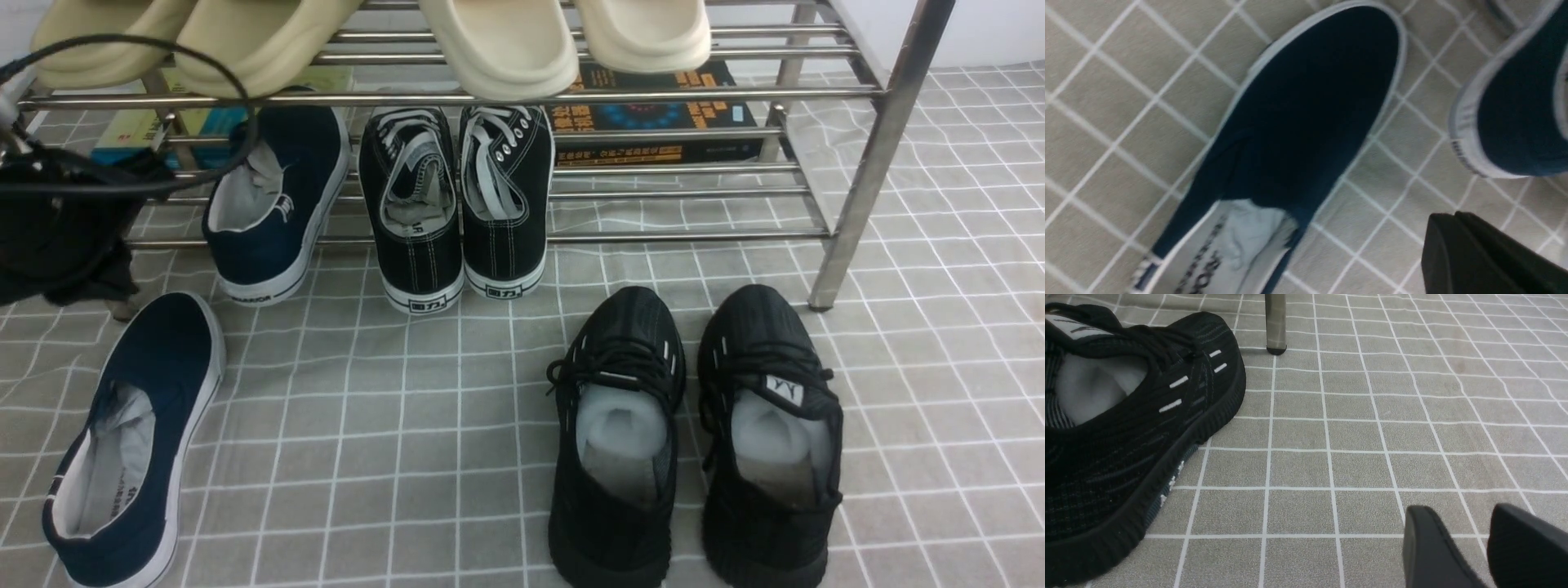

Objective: Take the shoes off the shelf with your hand from the grey coffee tablecloth.
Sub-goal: 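Grasp the leftmost shoe on the bottom shelf of the shoe rack with the left gripper, then set the held shoe down on the floor in front of the rack with the left gripper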

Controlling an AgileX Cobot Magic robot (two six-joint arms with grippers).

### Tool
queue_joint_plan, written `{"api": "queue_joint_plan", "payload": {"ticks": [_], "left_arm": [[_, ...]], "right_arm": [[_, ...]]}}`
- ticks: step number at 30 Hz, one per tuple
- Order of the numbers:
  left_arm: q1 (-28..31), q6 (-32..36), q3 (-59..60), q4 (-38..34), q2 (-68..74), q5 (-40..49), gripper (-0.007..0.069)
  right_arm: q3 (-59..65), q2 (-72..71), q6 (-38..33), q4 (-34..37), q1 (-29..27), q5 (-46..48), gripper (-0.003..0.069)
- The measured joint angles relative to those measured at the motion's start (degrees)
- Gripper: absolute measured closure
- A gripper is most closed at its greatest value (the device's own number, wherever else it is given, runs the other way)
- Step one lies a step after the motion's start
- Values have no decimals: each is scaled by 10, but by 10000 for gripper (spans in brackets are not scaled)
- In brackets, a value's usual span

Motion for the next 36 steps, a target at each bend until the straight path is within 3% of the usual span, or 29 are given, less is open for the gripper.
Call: {"api": "queue_joint_plan", "payload": {"ticks": [3, 11, 16, 22, 24, 29, 36], "left_arm": [[-16, -3, -38, 1, 28, -15, 551], [-19, -73, -80, 35, 128, -41, 239], [-19, -96, -83, 39, 165, -95, 173], [-19, -109, -84, 33, 189, -117, 195], [-19, -113, -84, 33, 196, -115, 268], [-19, -94, -84, 23, 198, -77, 547], [-23, -32, -79, -9, 138, 62, 574]], "right_arm": [[0, 0, 0, 0, 0, 0, 420], [0, 0, 0, 0, 0, 0, 420], [0, 0, 0, 0, 0, 0, 420], [0, 0, 0, 0, 0, 0, 420], [0, 0, 0, 0, 0, 0, 420], [0, 0, 0, 0, 0, 0, 420], [0, 0, 0, 0, 0, 0, 420]]}}
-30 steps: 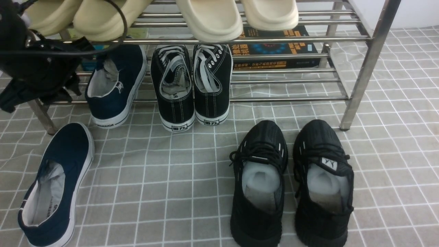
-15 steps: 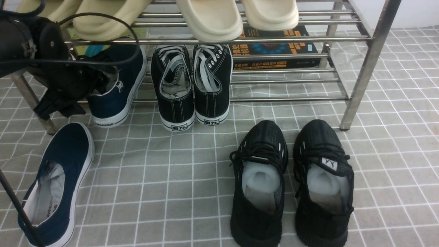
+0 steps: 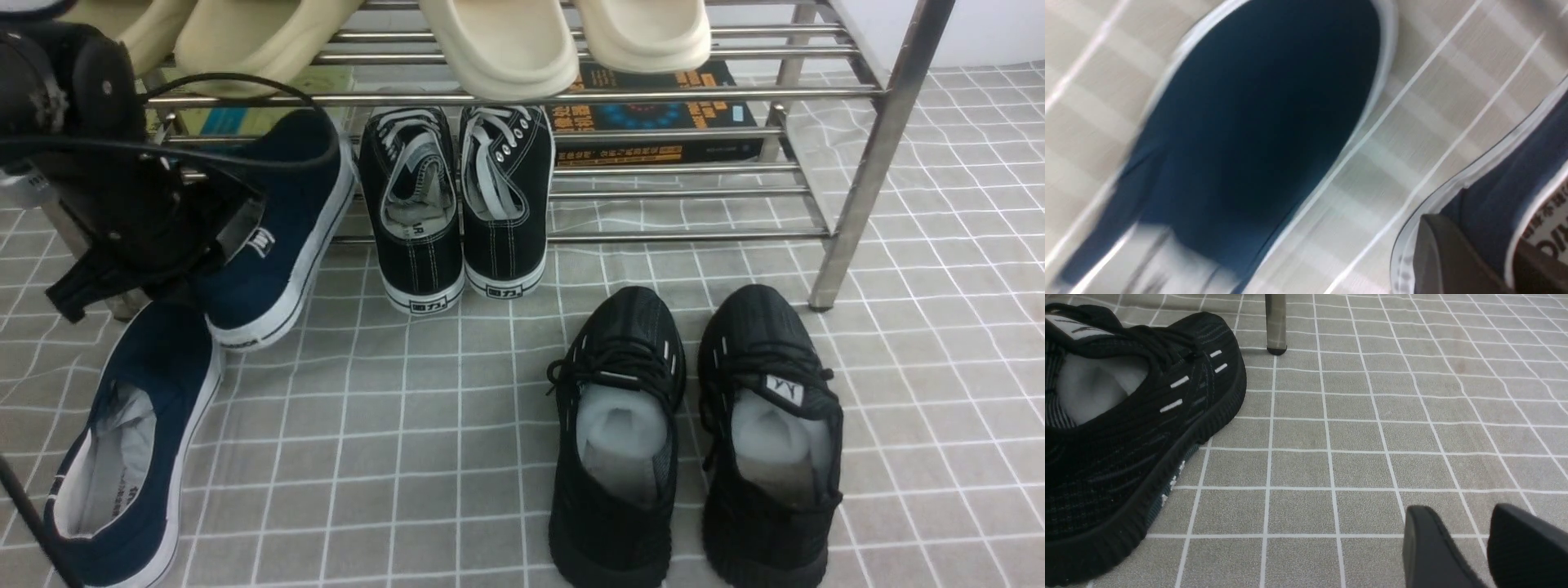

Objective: Take the shoes off the shelf with your hand from the grey coffee tablecloth.
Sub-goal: 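Set the held shoe down on the floor in front of the rack with the left gripper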

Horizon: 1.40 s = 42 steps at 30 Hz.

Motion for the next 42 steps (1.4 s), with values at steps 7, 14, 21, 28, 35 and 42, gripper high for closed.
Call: {"api": "queue_joint_plan", "payload": {"ticks": [7, 14, 21, 28, 35, 42], "left_arm": [[-68, -89, 85, 51, -72, 63, 574], [-161, -283, 153, 144, -76, 28, 575], [-178, -341, 215, 146, -77, 6, 577], [-178, -340, 239, 136, -77, 2, 577], [-178, -322, 263, 119, -81, 33, 578], [-178, -320, 264, 116, -82, 33, 578]], "right_arm": [[0, 0, 0, 0, 0, 0, 420], [0, 0, 0, 0, 0, 0, 420], [0, 0, 0, 0, 0, 0, 420], [0, 0, 0, 0, 0, 0, 420], [0, 0, 0, 0, 0, 0, 420], [0, 0, 0, 0, 0, 0, 420]]}}
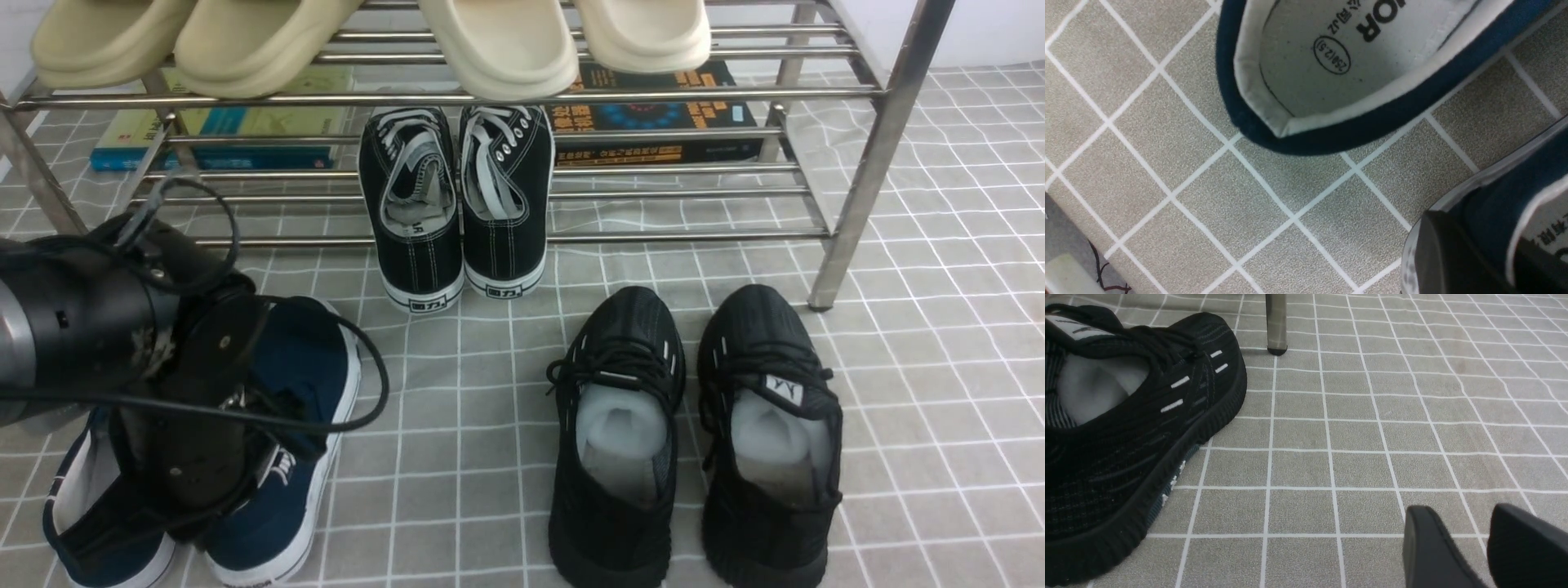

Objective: Take the shoes off the shelf with your hand from the grey coffee tablecloth.
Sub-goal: 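Set the held shoe down on the floor in front of the rack with the left gripper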

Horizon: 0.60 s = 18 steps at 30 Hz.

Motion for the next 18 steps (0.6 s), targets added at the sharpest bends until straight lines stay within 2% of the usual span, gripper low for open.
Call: {"api": "queue_joint_plan", "payload": {"ticks": [6, 8, 9, 11, 14, 15, 17, 18], "left_arm": [[0, 9, 0, 2, 0, -3, 561], [0, 29, 0, 2, 0, -3, 529], [0, 51, 0, 2, 0, -3, 482], [0, 67, 0, 2, 0, -4, 448], [0, 137, 0, 3, 0, -6, 307], [0, 145, 0, 3, 0, -6, 300], [0, 192, 0, 4, 0, 0, 214], [0, 207, 0, 4, 0, 4, 202]], "right_arm": [[0, 0, 0, 0, 0, 0, 420], [0, 0, 0, 0, 0, 0, 420], [0, 0, 0, 0, 0, 0, 420], [0, 0, 0, 0, 0, 0, 420], [0, 0, 0, 0, 0, 0, 420], [0, 0, 0, 0, 0, 0, 420], [0, 0, 0, 0, 0, 0, 420], [0, 0, 0, 0, 0, 0, 420]]}}
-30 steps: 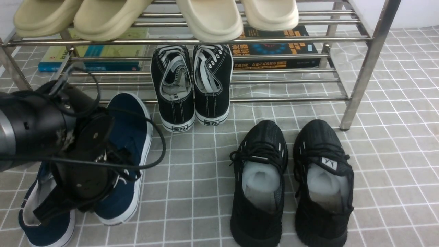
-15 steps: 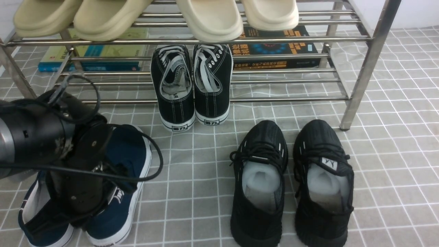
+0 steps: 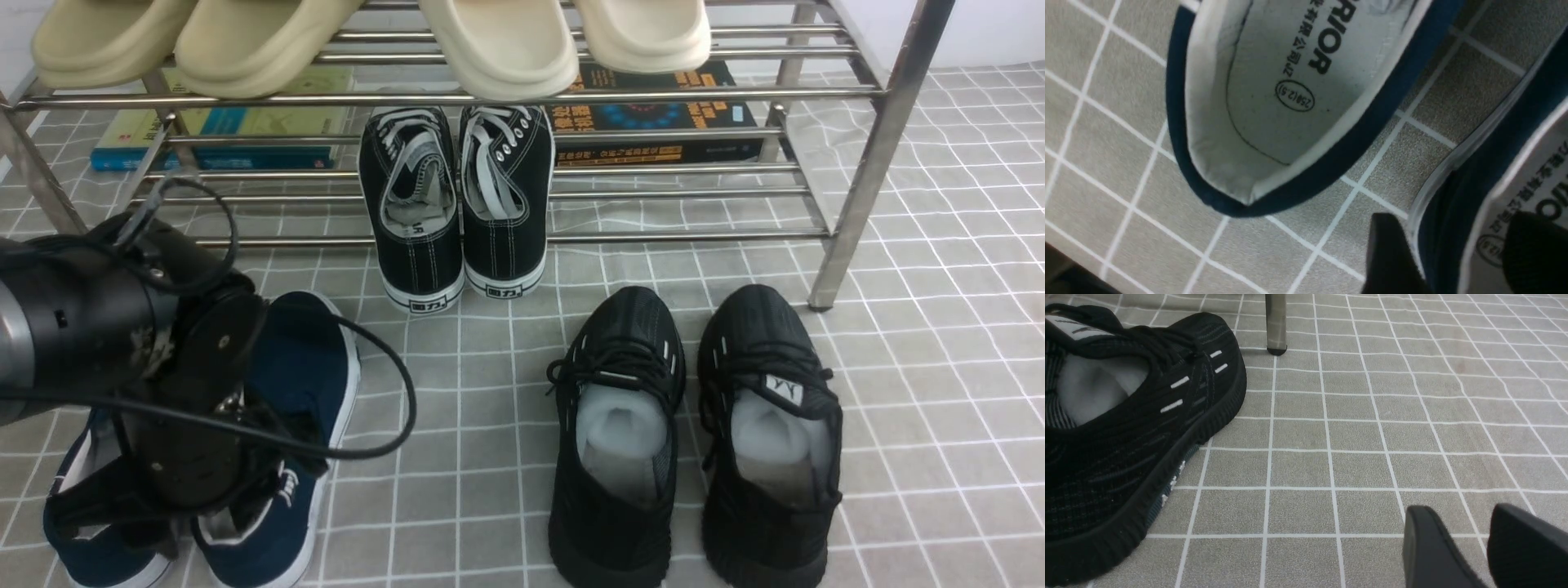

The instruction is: Take the shoes off the shelf with your hand from the grey coffee tablecloth.

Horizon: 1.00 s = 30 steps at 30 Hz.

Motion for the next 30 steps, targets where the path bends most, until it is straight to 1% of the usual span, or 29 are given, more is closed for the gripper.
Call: {"api": "queue_joint_plan", "payload": {"ticks": [2, 5, 6, 7, 8, 9, 11, 12, 13, 15, 18, 19, 20, 22, 25, 30], "left_arm": [[0, 43, 0, 0, -1, 13, 188], [0, 95, 0, 0, -11, 28, 218], [0, 138, 0, 0, -24, 35, 270], [0, 163, 0, 0, -38, 40, 330], [0, 172, 0, 0, -41, 42, 341], [0, 196, 0, -5, -64, 57, 423], [0, 224, 2, -20, -112, 82, 550], [0, 227, 3, -23, -117, 82, 566], [0, 261, 14, -40, -171, 78, 606], [0, 291, 25, -57, -198, 68, 617], [0, 381, 76, -123, -292, 12, 623], [0, 390, 83, -127, -296, 3, 623], [0, 417, 108, -157, -327, -31, 623], [0, 443, 145, -194, -366, -91, 623], [0, 453, 172, -224, -403, -142, 620], [0, 457, 179, -231, -434, -156, 616]], "right_arm": [[0, 0, 0, 0, 0, 0, 420], [0, 0, 0, 0, 0, 0, 420], [0, 0, 0, 0, 0, 0, 420], [0, 0, 0, 0, 0, 0, 420], [0, 0, 0, 0, 0, 0, 420], [0, 0, 0, 0, 0, 0, 420], [0, 0, 0, 0, 0, 0, 420], [0, 0, 0, 0, 0, 0, 420], [0, 0, 0, 0, 0, 0, 420], [0, 0, 0, 0, 0, 0, 420], [0, 0, 0, 0, 0, 0, 420], [0, 0, 0, 0, 0, 0, 420], [0, 0, 0, 0, 0, 0, 420], [0, 0, 0, 0, 0, 0, 420], [0, 0, 0, 0, 0, 0, 420], [0, 0, 0, 0, 0, 0, 420]]}}
